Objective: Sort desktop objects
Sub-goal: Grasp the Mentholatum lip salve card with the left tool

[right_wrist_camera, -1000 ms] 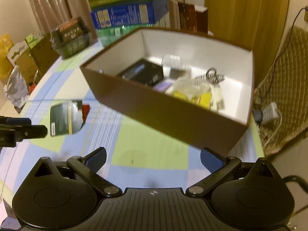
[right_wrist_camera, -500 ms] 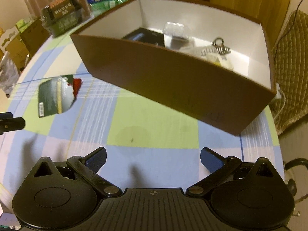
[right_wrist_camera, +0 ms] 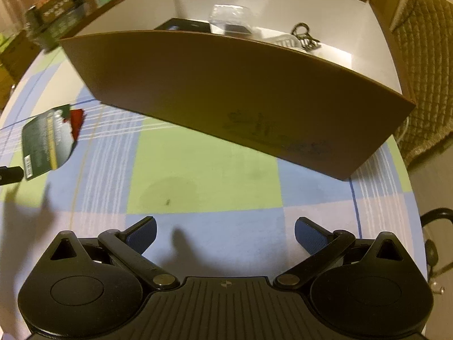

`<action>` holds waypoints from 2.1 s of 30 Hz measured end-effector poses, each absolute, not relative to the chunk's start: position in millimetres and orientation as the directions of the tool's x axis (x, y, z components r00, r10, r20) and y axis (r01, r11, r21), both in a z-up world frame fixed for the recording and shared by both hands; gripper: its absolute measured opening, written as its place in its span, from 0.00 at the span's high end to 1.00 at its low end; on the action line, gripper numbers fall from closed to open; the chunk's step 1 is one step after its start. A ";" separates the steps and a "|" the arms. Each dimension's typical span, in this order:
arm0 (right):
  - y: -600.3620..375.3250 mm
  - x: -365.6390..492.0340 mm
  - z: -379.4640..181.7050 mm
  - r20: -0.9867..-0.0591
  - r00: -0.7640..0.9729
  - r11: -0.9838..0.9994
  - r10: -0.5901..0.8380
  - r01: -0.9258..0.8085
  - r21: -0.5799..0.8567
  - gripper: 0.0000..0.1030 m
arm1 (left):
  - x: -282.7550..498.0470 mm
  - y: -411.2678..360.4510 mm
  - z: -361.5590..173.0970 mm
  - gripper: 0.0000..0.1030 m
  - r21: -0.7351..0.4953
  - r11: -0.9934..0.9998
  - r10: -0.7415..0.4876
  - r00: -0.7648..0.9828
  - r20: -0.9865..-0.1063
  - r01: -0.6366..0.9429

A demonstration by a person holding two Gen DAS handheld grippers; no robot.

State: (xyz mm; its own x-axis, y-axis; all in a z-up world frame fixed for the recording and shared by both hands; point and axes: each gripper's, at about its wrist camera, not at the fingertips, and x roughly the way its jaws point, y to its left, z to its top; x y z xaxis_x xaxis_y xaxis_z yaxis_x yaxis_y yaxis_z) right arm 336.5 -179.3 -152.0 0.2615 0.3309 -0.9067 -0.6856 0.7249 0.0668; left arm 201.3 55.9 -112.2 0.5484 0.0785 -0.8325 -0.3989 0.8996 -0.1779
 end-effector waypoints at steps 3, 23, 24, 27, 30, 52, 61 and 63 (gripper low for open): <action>-179.2 341.6 -154.7 -0.912 0.269 0.746 0.308 -0.663 0.056 0.02 | 209.2 71.6 -117.3 0.25 -0.178 0.906 0.071 0.552 -0.831 -0.385; -207.0 356.0 -157.5 -0.926 0.324 0.844 0.196 -0.536 -0.008 0.02 | 265.1 85.9 -128.7 0.26 -0.062 0.998 -0.055 0.552 -0.832 0.007; -208.7 356.0 -157.0 -0.925 0.325 0.846 0.196 -0.533 -0.008 0.02 | 263.7 82.5 -129.6 0.27 -0.069 0.997 -0.072 0.544 -0.836 0.026; -213.1 355.8 -155.8 -0.925 0.326 0.848 0.196 -0.530 -0.007 0.02 | 256.6 67.5 -130.0 0.27 -0.100 0.992 -0.125 0.531 -0.838 0.076; -215.0 355.4 -156.2 -0.925 0.327 0.850 0.195 -0.527 -0.008 0.02 | 248.0 46.6 -131.1 0.29 -0.129 0.984 -0.173 0.515 -0.840 0.119; -255.1 352.2 -151.2 -0.910 0.359 0.859 0.206 -0.513 -0.008 0.02 | 231.6 -11.5 -92.5 0.75 0.001 0.999 -0.028 0.555 -0.832 0.053; -263.5 352.1 -148.8 -0.905 0.359 0.848 0.229 -0.530 0.005 0.02 | 200.1 -67.8 -79.0 0.76 0.407 0.874 0.192 0.583 -0.790 0.264; -265.3 353.0 -149.2 -0.904 0.358 0.845 0.232 -0.534 0.006 0.02 | 193.4 -78.6 -81.5 0.76 0.453 0.842 0.215 0.590 -0.778 0.291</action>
State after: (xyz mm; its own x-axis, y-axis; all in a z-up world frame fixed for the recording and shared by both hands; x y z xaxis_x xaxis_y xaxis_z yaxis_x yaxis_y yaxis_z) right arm 353.0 -265.3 -149.2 0.3580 0.2325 -0.9043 -0.5345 0.8452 0.0057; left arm 193.4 -78.6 -81.5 0.5897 0.2151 -0.7785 0.2914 0.8423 0.4535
